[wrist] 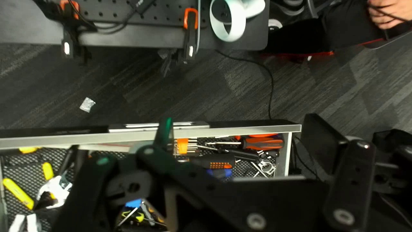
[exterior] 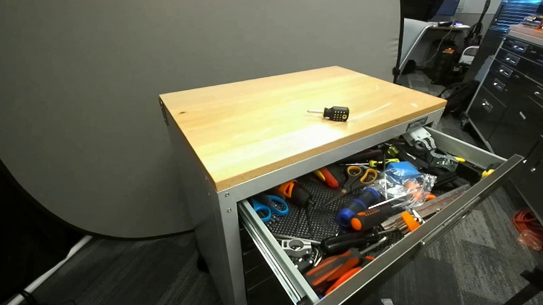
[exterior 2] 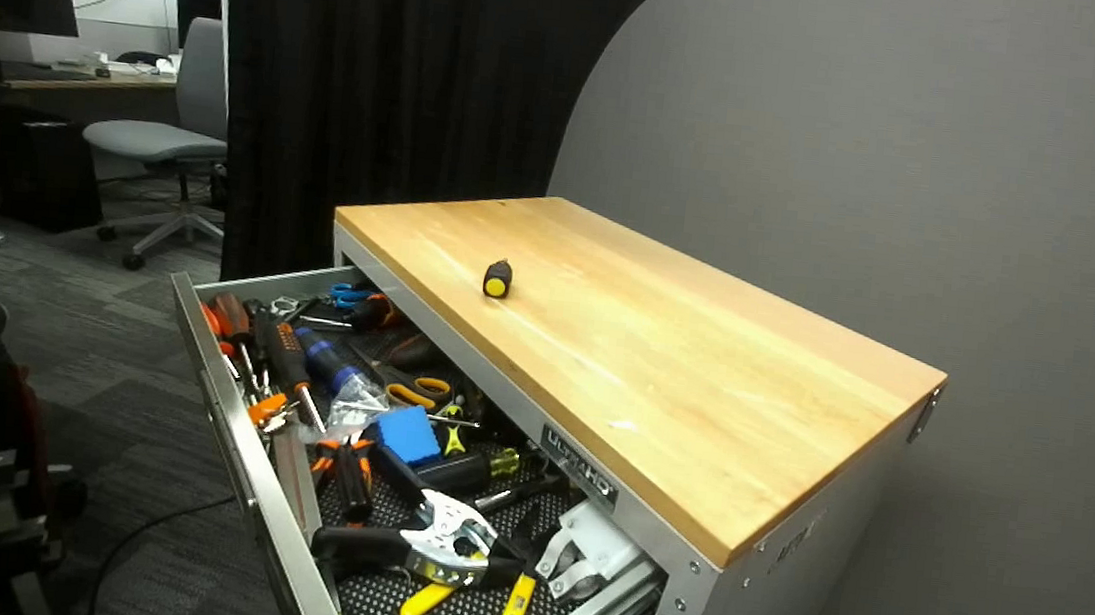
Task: Put the screwdriver in the open drawer and then close the drawer
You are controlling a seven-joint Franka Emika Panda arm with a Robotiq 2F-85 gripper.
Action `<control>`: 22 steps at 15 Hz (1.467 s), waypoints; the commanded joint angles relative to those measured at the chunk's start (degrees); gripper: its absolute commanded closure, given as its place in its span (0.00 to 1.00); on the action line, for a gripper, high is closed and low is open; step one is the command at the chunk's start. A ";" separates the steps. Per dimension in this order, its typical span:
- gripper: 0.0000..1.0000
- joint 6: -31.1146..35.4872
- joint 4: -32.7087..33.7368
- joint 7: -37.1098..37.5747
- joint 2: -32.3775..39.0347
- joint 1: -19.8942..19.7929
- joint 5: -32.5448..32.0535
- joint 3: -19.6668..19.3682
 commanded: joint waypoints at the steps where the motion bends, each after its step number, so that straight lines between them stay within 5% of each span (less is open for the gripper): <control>1: 0.00 10.42 6.78 -0.32 13.26 2.56 2.15 3.70; 9: 0.00 27.89 20.93 4.60 36.00 2.30 -9.80 6.61; 22: 0.00 29.72 35.82 11.21 54.72 4.00 -18.43 4.42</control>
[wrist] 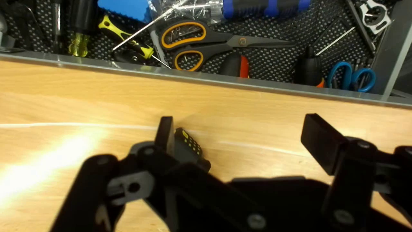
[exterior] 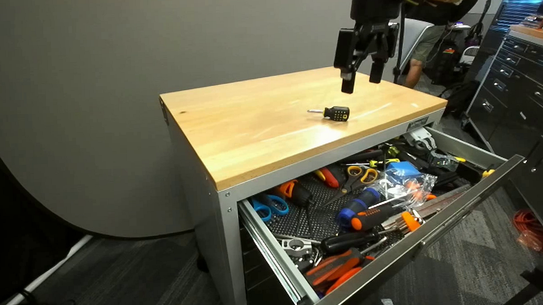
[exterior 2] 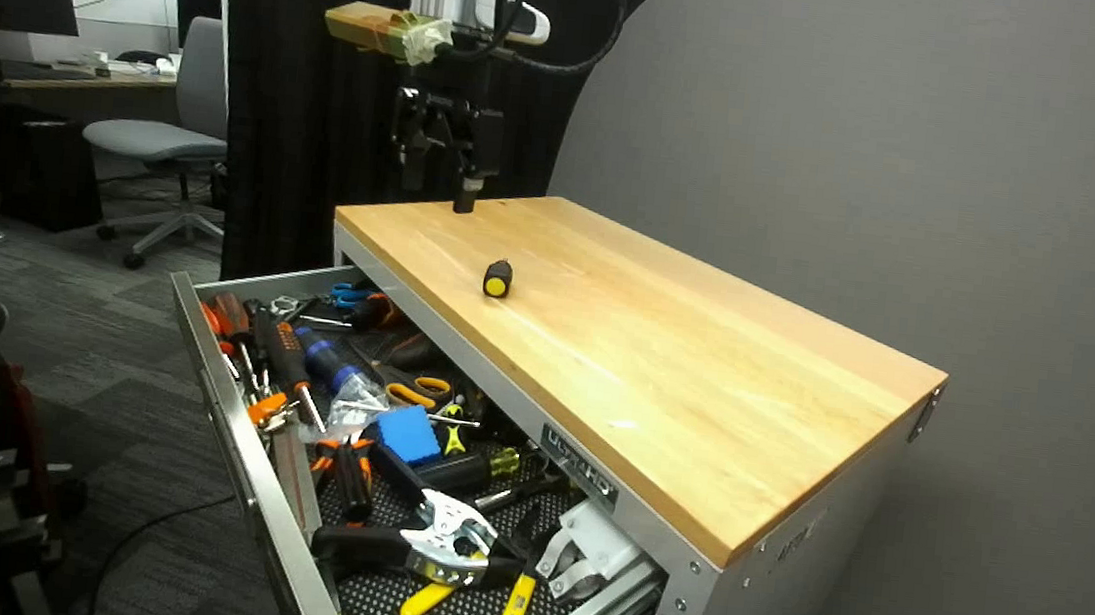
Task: Put the screwdriver in the open drawer and then close the drawer
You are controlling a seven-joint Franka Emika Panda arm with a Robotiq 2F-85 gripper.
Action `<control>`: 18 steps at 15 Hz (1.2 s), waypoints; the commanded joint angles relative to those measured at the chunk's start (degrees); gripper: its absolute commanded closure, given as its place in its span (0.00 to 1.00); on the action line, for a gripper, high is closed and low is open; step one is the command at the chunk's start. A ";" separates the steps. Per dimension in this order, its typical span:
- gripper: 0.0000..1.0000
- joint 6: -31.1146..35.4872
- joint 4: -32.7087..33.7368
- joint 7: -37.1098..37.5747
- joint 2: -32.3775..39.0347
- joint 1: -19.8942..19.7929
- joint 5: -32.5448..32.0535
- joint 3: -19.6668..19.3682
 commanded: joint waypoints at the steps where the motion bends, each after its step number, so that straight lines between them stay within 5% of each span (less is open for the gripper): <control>1: 0.00 1.12 4.06 3.73 3.95 1.56 -1.24 -1.11; 14: 0.00 5.31 3.52 7.80 6.15 2.62 0.19 -1.90; 18: 0.00 6.14 8.36 8.17 8.85 2.98 -1.89 -2.95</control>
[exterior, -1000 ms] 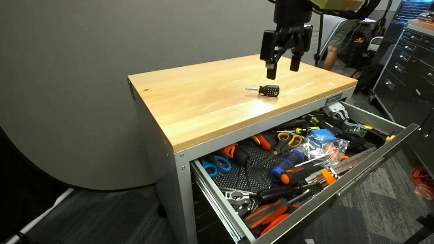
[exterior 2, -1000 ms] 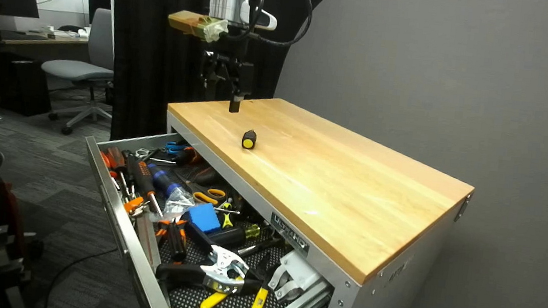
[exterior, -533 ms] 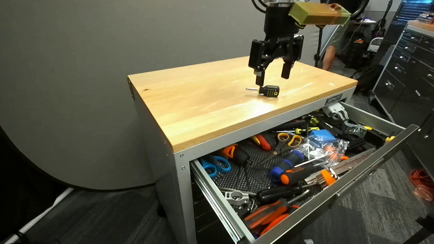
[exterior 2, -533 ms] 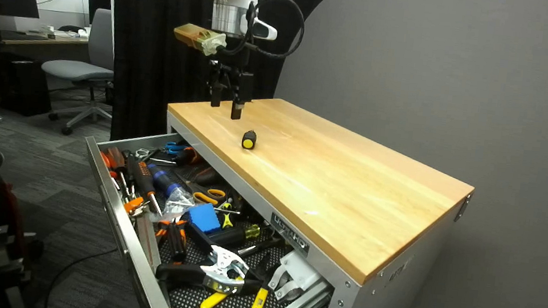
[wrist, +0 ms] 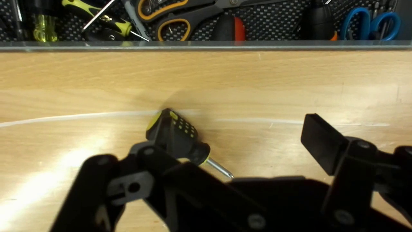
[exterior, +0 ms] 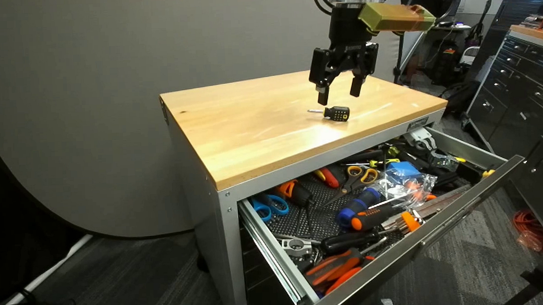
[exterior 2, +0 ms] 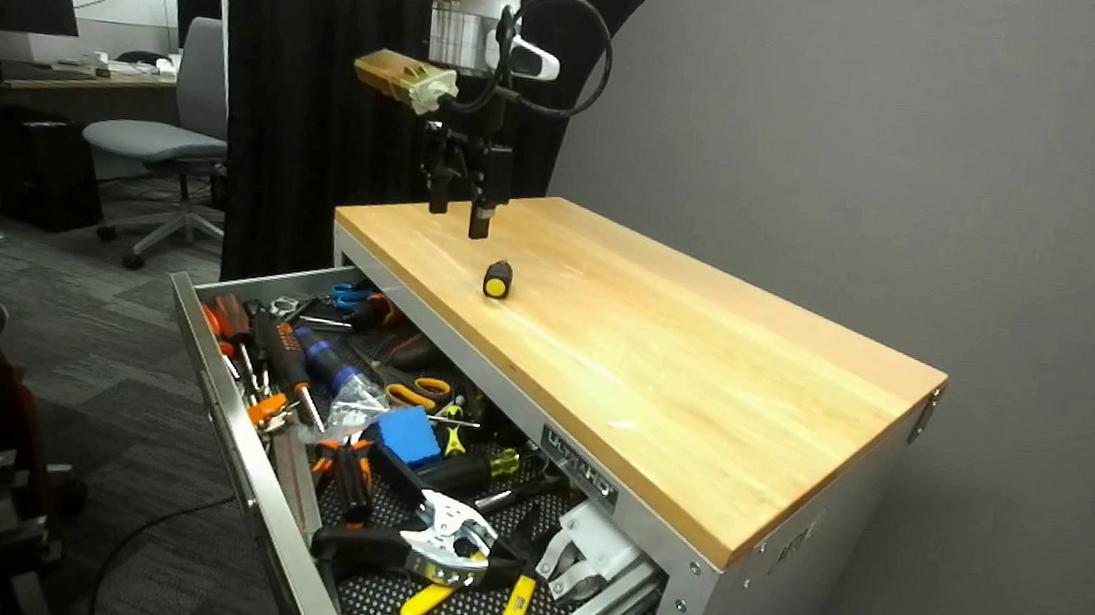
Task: Put the screwdriver in the open drawer and then close the drawer
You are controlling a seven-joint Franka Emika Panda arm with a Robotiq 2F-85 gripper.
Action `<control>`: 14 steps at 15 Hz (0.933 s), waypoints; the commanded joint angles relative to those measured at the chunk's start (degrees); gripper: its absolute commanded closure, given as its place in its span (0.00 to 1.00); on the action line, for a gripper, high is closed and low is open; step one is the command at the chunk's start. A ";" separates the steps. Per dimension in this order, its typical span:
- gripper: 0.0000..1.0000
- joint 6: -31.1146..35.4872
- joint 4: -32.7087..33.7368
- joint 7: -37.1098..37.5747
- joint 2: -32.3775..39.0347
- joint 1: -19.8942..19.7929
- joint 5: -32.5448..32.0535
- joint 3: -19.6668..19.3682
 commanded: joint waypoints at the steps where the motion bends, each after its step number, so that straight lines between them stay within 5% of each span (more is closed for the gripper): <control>1: 0.00 0.77 5.05 -0.06 2.64 1.10 -2.01 -1.47; 11: 0.00 1.82 9.42 0.00 9.61 2.53 -8.13 -3.76; 12: 0.25 1.92 9.73 0.03 10.14 2.65 -8.41 -3.98; 14: 0.34 1.90 10.49 -0.04 10.99 2.79 -8.42 -4.32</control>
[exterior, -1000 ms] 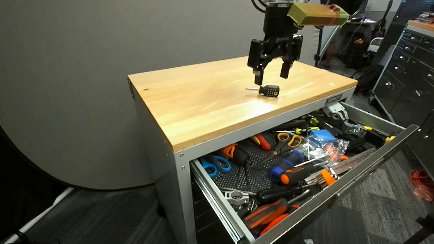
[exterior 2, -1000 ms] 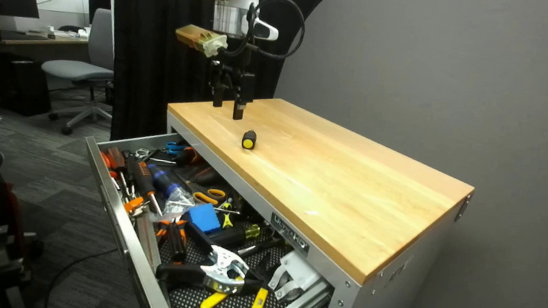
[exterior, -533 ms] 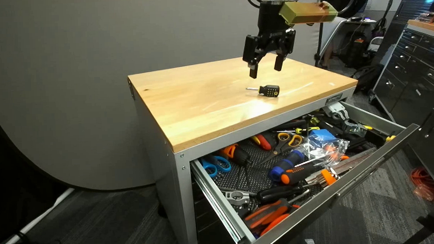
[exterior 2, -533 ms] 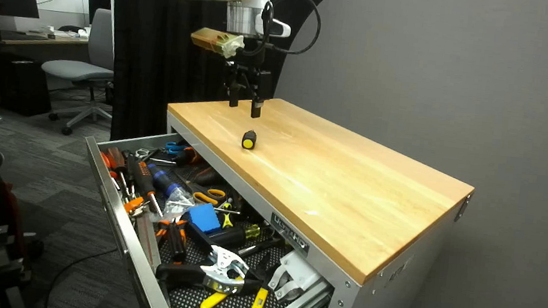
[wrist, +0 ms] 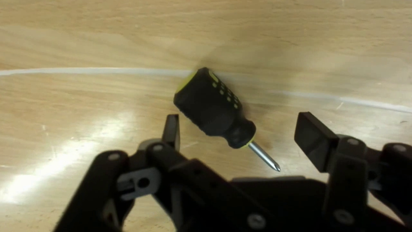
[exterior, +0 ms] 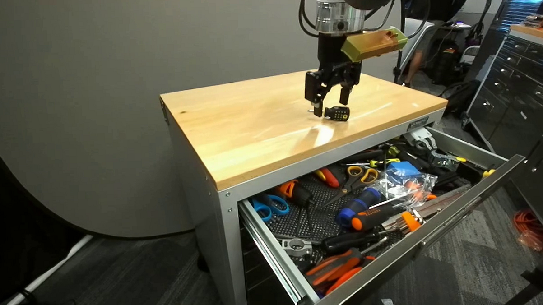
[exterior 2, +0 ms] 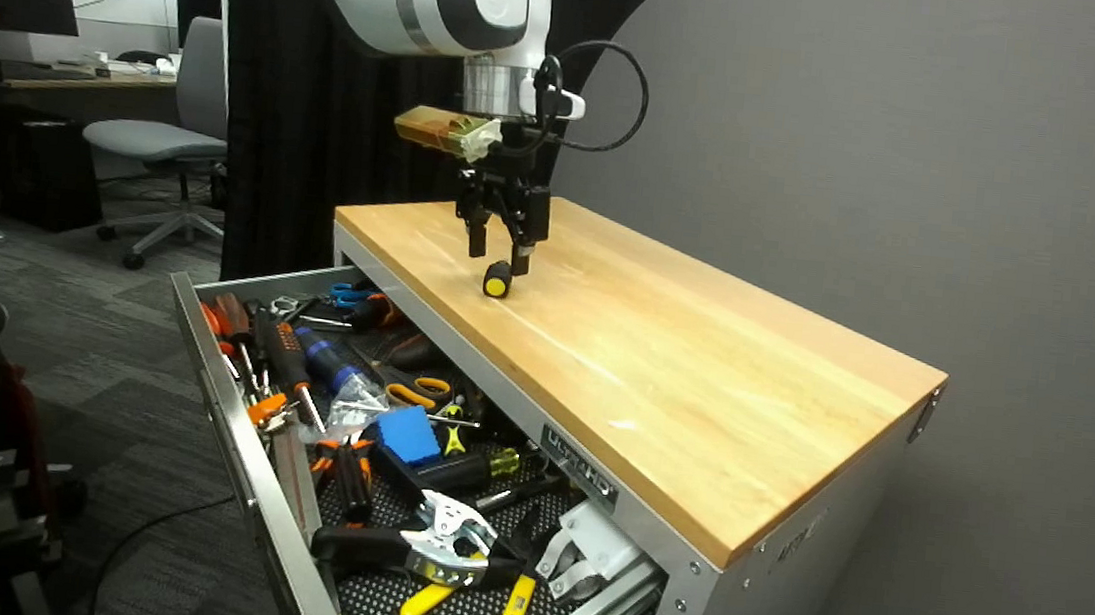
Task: Put the screwdriver in the open drawer and then close the drawer
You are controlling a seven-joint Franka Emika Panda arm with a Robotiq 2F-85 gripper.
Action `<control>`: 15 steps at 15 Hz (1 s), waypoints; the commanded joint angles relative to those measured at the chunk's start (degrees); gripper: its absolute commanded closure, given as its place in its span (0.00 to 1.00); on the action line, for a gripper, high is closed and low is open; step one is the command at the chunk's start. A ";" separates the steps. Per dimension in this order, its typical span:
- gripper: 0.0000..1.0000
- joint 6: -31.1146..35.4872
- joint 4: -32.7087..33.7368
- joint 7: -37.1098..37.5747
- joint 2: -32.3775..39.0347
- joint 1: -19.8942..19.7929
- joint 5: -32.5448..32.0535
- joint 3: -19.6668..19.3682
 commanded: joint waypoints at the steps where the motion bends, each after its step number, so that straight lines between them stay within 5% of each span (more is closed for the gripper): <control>1: 0.42 0.45 3.20 0.07 2.31 1.25 -1.36 -1.49; 7: 0.85 -3.14 2.49 0.44 0.94 0.99 -0.95 -2.32; 15: 0.83 -6.94 -8.37 10.02 -8.92 0.65 -2.49 -6.25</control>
